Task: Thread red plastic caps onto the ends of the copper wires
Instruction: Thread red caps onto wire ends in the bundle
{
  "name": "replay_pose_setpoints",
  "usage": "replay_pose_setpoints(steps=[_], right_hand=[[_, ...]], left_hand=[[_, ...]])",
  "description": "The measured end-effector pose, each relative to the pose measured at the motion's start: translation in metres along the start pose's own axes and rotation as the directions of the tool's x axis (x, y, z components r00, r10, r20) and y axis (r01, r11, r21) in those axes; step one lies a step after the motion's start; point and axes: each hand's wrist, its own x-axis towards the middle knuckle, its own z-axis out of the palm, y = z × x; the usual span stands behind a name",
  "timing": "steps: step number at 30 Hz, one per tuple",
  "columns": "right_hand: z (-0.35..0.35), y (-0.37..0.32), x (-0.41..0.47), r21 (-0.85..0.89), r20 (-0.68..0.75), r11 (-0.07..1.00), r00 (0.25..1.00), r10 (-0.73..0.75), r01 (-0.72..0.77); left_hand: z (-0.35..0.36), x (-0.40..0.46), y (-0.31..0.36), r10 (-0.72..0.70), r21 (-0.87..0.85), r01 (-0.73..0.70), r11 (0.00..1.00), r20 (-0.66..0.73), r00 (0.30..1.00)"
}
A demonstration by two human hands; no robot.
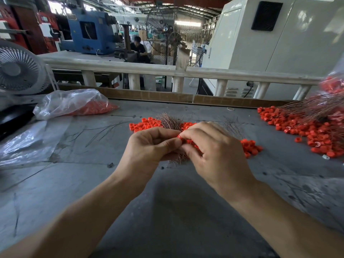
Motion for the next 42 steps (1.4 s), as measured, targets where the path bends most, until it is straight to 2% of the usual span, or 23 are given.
replay_pose_setpoints(steps=[10, 19, 22, 28, 32, 36, 42], right_hand=[[0.0015, 0.0004, -0.0002, -0.057, 0.03, 0.997, 0.998, -0.047, 0.048], [0.0016, 0.0022, -0.0018, 0.096, -0.004, 0.994, 0.998, 0.061, -0.061], [0.0026, 0.0012, -0.0024, 0.12, -0.031, 0.992, 0.998, 0.048, -0.044], [0.0012, 0.0047, -0.0015, 0.051, -0.072, 0.998, 0.997, -0.039, 0.043], [0.0006, 0.0057, -0.001, 0.04, -0.084, 0.997, 0.994, -0.069, 0.072], [-0.0033, 0.0085, 0.0014, 0.063, -0.032, 0.995, 0.996, -0.08, 0.082], [-0.0032, 0.0029, 0.0003, 0.128, -0.012, 0.992, 1.0, -0.016, 0.017]], left_hand=[[-0.0026, 0.001, 0.0016, -0.127, 0.012, 0.127, 0.992, 0.017, 0.992], [-0.0005, 0.0, 0.0032, -0.187, -0.159, 0.2, 0.967, 0.092, 0.978], [0.0001, 0.0004, 0.003, -0.198, -0.18, 0.212, 0.961, 0.093, 0.976], [-0.0013, 0.0013, 0.0019, -0.21, -0.191, 0.228, 0.955, 0.11, 0.972], [-0.0036, 0.0018, 0.0002, -0.203, -0.178, 0.227, 0.957, 0.145, 0.968], [-0.0056, 0.0037, -0.0009, -0.19, -0.17, 0.213, 0.962, 0.138, 0.972], [-0.0042, 0.0043, -0.0004, -0.084, -0.155, 0.098, 0.983, 0.094, 0.992]])
